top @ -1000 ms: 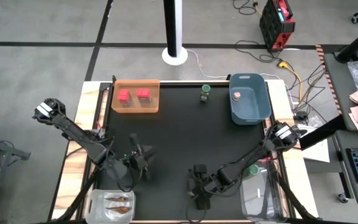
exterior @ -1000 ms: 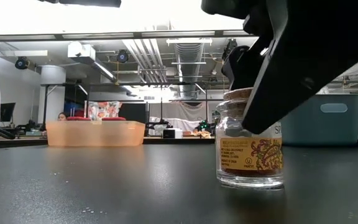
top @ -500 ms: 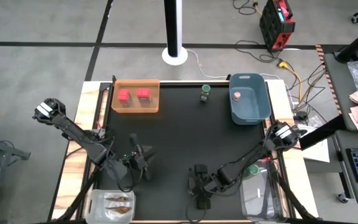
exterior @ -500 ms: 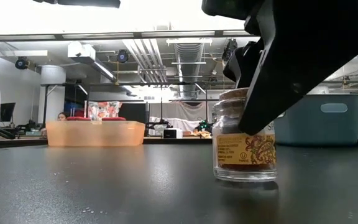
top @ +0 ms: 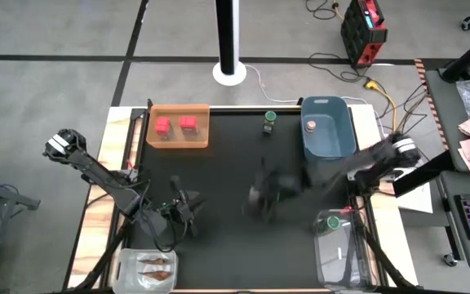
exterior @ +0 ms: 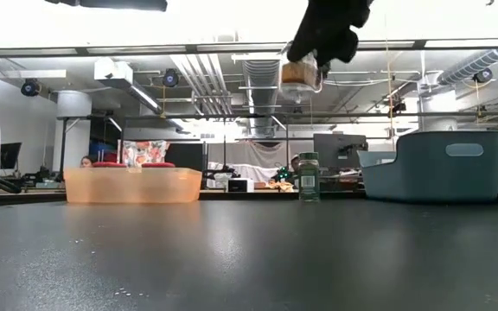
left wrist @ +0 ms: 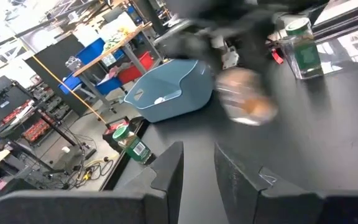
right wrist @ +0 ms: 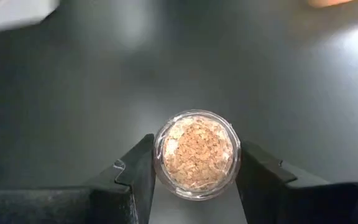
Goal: Sort spices by type
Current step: Put the brown seasoning bottle into the blue bin
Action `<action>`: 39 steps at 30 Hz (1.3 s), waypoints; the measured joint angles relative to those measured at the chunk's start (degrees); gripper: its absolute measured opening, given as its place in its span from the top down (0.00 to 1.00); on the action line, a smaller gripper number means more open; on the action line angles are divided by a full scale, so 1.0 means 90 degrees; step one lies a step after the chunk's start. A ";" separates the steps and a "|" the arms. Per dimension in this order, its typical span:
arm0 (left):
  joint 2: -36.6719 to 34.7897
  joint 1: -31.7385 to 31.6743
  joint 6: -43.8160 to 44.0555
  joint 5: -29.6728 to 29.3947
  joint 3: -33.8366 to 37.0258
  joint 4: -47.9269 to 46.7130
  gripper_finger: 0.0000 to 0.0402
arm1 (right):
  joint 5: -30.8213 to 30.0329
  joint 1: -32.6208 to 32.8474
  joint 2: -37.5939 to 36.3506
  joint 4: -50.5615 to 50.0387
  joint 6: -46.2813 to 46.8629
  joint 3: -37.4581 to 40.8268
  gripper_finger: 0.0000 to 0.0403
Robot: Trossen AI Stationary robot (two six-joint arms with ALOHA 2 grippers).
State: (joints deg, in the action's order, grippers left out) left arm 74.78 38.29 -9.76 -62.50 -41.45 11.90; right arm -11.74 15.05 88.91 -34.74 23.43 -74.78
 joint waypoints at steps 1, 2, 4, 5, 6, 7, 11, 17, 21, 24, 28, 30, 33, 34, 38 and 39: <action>0.0000 -0.0001 0.0000 0.0000 0.0002 -0.0007 0.81 | -0.0097 -0.0263 -0.0225 -0.0139 -0.0058 0.0000 0.59; 0.0000 -0.0003 0.0000 0.0000 0.0002 -0.0005 0.81 | -0.0210 -0.0525 -0.0430 -0.0281 -0.0096 0.0000 0.59; 0.0000 -0.0006 -0.0029 -0.0002 0.0002 -0.0005 0.81 | -0.0526 -0.1085 -0.0838 -0.0602 -0.0098 0.0007 0.59; 0.0000 -0.0011 -0.0071 -0.0002 0.0002 -0.0008 0.81 | -0.0694 -0.1370 -0.1022 -0.0769 -0.0098 0.0020 0.59; 0.0000 -0.0013 -0.0130 -0.0005 0.0002 -0.0012 0.81 | -0.0841 -0.1674 -0.1210 -0.0915 -0.0096 0.0043 0.59; 0.0000 -0.0015 -0.0205 -0.0007 0.0002 -0.0012 0.81 | -0.0940 -0.1968 -0.1377 -0.1038 -0.0071 0.0079 0.59; 0.0002 -0.0026 -0.0570 -0.0349 0.0002 -0.0015 0.81 | -0.1002 -0.3148 -0.1958 -0.1065 -0.0050 0.0439 0.59; 0.0002 -0.0076 -0.0823 -0.1341 0.0002 -0.0089 0.81 | -0.0716 -0.4334 -0.2702 -0.1065 0.0271 0.1288 0.59; 0.0002 -0.0078 -0.0812 -0.1358 0.0047 -0.0174 0.81 | -0.0693 -0.4534 -0.3261 -0.1068 0.0697 0.1972 0.59; 0.0002 -0.0082 -0.0809 -0.1362 0.0119 -0.0204 0.81 | -0.0743 -0.4554 -0.3617 -0.1066 0.1048 0.2404 0.59; 0.0002 -0.0095 -0.0745 -0.1400 0.0160 -0.0204 0.81 | -0.1244 -0.4554 -0.3922 -0.1383 0.1455 0.2773 0.59; 0.0002 -0.0100 -0.0713 -0.1399 0.0160 -0.0204 0.81 | -0.1432 -0.4558 -0.4019 -0.1554 0.1578 0.2891 0.59; 0.0002 -0.0100 -0.0697 -0.1398 0.0163 -0.0203 0.81 | -0.1522 -0.4554 -0.4044 -0.1804 0.1668 0.2950 0.59; 0.0002 -0.0100 -0.0697 -0.1396 0.0163 -0.0204 0.81 | -0.1526 -0.4554 -0.4026 -0.1879 0.1673 0.2960 0.59; 0.0002 -0.0100 -0.0695 -0.1396 0.0163 -0.0202 0.81 | -0.1533 -0.4593 -0.3932 -0.1963 0.1684 0.3065 0.59; 0.0002 -0.0100 -0.0695 -0.1395 0.0163 -0.0202 0.81 | -0.1531 -0.4629 -0.3909 -0.1956 0.1684 0.3115 0.59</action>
State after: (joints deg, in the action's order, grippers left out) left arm 74.81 37.39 -16.01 -75.05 -39.99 10.09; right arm -25.52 -26.61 53.72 -52.34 38.59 -46.75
